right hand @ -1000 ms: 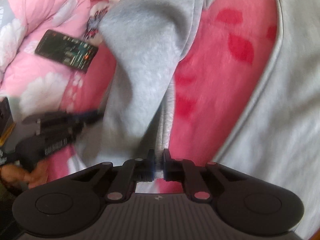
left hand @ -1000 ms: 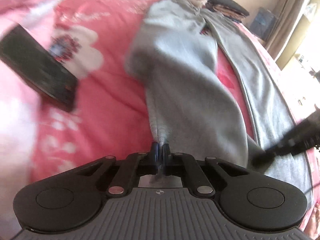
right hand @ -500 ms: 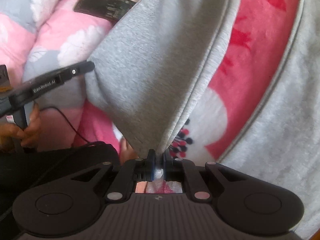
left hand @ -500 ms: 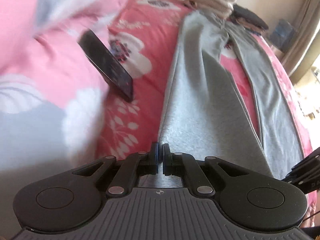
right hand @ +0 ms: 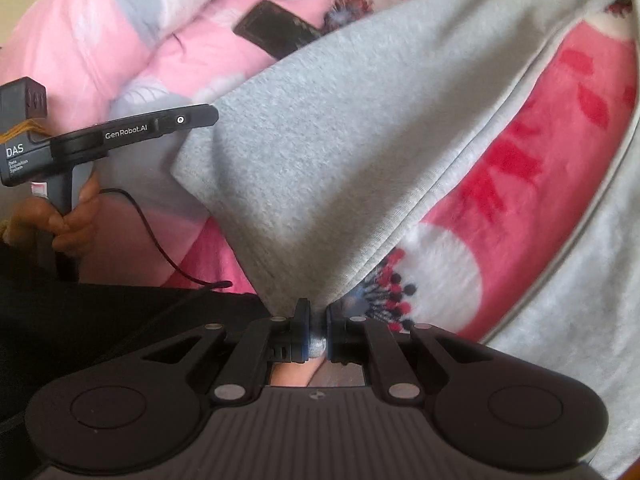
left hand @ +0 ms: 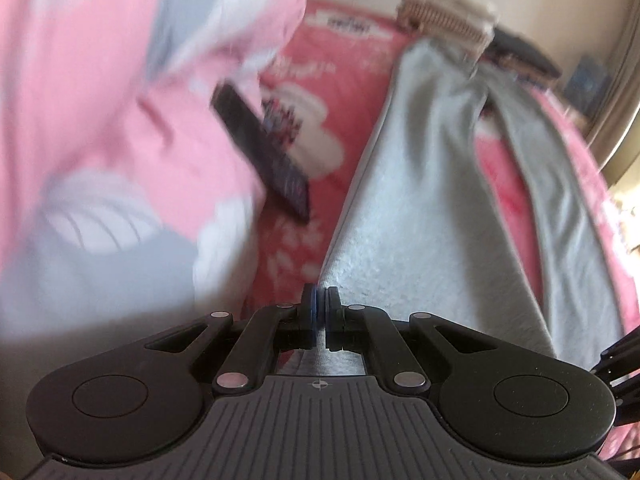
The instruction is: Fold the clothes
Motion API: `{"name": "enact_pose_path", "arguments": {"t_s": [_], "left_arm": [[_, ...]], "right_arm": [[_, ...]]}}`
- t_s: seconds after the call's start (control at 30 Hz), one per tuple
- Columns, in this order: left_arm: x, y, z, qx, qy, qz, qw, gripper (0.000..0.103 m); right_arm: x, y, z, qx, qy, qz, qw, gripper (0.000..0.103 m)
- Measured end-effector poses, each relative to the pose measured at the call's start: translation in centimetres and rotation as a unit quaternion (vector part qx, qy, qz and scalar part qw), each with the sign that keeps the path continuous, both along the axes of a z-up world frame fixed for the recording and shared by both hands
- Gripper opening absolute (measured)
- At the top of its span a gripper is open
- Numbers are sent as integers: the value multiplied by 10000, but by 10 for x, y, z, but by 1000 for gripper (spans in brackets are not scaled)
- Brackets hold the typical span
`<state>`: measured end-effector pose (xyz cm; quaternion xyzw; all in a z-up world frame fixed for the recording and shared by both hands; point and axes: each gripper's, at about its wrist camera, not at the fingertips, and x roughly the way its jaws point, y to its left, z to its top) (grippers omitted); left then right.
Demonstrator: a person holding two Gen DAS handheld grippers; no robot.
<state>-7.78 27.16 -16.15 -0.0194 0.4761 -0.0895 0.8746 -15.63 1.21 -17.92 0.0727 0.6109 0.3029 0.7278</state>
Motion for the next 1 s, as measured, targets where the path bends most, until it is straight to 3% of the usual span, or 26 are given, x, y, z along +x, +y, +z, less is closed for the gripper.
{"name": "enact_pose_path", "arguments": {"t_s": [0.27,0.43,0.57,0.67,0.8,0.9,1.0], "left_arm": [[11,-7,-36,655,480,-215,9965,2],[3,-8,-53,1401,631,-398,9873,6],[-3,-12,-49,1463,586,-482,9863,6],[-2,-8,-42,1271,570,-400,9894,8],[-6,-3,-22,863,300,-310,9953,14],[-4,-9,-9,449,26,-379,9983,19],[12,-29,-12,178,-47,-504,9986,20]], "right_arm": [[8,17,-53,-45,493,-78,9987,8],[2,25,-71,-403,654,82,9970,16],[-7,20,-79,-499,957,170,9940,17],[-13,14,-81,-592,1105,240,9918,17],[-12,-4,-64,-618,741,198,9951,17],[9,-22,-41,-722,-47,-55,9974,17],[41,-31,-21,-899,-951,-257,9911,17]]}}
